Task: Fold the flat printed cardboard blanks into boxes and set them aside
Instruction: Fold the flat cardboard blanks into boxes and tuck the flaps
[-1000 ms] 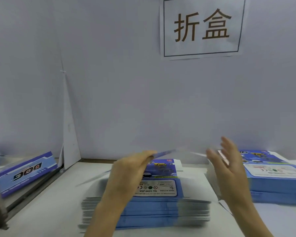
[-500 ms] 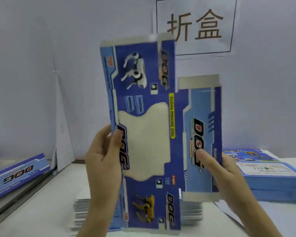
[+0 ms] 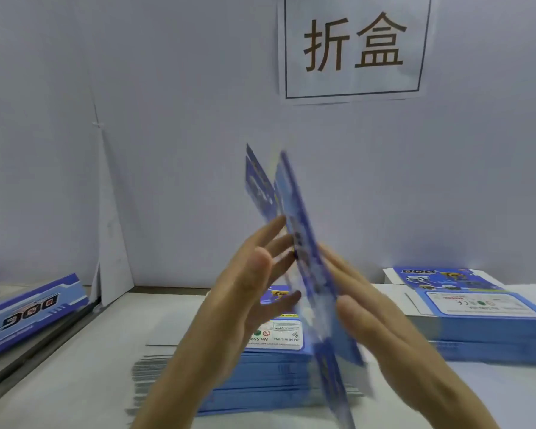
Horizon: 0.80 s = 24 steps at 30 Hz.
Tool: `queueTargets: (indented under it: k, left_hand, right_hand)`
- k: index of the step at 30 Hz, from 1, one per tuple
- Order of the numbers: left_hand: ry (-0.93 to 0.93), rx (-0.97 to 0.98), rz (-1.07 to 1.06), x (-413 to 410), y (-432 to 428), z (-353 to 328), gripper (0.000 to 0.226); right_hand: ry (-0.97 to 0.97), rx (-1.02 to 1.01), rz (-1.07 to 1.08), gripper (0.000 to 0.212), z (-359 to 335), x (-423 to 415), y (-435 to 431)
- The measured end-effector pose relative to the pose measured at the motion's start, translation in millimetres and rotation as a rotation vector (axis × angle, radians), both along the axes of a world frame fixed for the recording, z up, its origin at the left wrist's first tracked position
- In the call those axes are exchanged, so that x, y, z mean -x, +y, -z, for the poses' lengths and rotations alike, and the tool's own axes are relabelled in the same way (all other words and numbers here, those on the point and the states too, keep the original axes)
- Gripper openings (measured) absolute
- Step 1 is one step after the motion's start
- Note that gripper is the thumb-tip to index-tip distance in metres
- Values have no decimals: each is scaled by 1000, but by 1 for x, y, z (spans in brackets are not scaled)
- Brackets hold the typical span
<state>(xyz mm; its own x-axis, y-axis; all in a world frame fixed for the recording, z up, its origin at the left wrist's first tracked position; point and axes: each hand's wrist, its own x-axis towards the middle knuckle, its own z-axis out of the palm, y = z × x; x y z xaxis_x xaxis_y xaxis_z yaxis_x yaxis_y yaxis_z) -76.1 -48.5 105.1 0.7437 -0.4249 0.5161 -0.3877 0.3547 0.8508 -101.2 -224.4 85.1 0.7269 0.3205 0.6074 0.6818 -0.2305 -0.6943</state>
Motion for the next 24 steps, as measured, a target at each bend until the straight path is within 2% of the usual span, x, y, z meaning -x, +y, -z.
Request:
queueTargets:
  k: [1,2,4,6,8,11,13,16,19,20,22,24]
  left_hand:
    - [24,-20,3,2,-2,1,93]
    - [28,-42,-27,2,-5,5,89]
    - [19,-54,-111,3,-13,8,54]
    - [22,-13,-171,0,-16,10,35]
    - [10,48,-235,-5,-13,11,27]
    - [-20,139,-307,-16,-3,11,26]
    - [-36,137,-361,-23,4,13,27]
    - [-178,-39,-581,-34,6,23,47]
    - [-264,-340,-613,-37,3,32,96]
    - [-267,-431,-590,-37,3,34,109]
    - [-244,-512,-556,-36,2,34,119]
    - [-142,-408,-545,-38,0,34,123]
  right_hand:
    - [-35,87,-3,61,0,-1,3]
    - [-43,167,-10,58,2,-2,7]
    - [-29,255,-9,46,4,-5,13]
    - [-7,140,34,44,7,-7,10]
    - [25,-56,211,46,10,-12,-1]
    - [37,-187,547,71,11,-20,-17]
    - [131,-328,488,59,9,-23,-26]
    - [223,-500,358,41,10,-25,-36]
    - [167,-599,398,30,12,-28,-33]
    - [157,-649,417,30,13,-28,-31]
    - [143,-740,461,40,12,-30,-30]
    - [74,-669,533,56,13,-29,-31]
